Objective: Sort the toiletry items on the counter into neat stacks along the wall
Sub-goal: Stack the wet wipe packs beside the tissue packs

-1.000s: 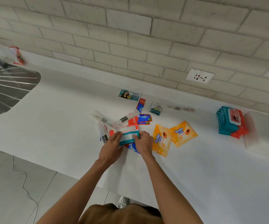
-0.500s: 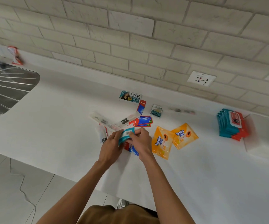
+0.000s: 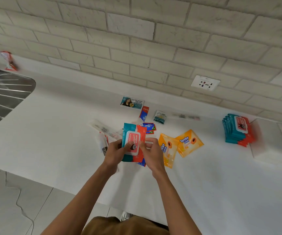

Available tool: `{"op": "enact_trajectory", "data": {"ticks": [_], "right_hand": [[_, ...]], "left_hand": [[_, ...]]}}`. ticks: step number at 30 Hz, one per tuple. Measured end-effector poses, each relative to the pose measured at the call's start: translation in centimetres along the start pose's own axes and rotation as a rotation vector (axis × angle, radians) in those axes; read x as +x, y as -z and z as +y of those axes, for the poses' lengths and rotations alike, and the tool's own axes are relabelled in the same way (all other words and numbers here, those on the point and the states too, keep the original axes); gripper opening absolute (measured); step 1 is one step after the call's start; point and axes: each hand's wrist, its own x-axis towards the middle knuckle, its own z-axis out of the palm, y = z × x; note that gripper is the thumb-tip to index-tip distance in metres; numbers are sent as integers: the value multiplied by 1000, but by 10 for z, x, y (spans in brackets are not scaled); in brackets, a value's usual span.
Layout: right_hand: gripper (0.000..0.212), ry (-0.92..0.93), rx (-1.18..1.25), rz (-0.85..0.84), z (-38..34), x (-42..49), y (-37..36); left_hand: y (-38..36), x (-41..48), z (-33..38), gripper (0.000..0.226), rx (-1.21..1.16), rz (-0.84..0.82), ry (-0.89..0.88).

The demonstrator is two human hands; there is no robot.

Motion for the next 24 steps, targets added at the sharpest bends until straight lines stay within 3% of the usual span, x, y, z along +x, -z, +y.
{"op": "enact_trajectory", "data": {"ticks": [3,8,15,24], "right_hand": [[53,-58,103,-11,10,-3,6],[43,-134,209,-41,27,-3,26],[44,-140,345,56,55,-6,76],[35,-206,409,166,86,-1,175]], "left_hand": [[-10,-3,-1,48,-71,-41,86],[-34,-9,0,48,-107,-109,116],[-89,-14,5,50,-40,-192,157],[-194,-38,17,39,81,-230,45]]}}
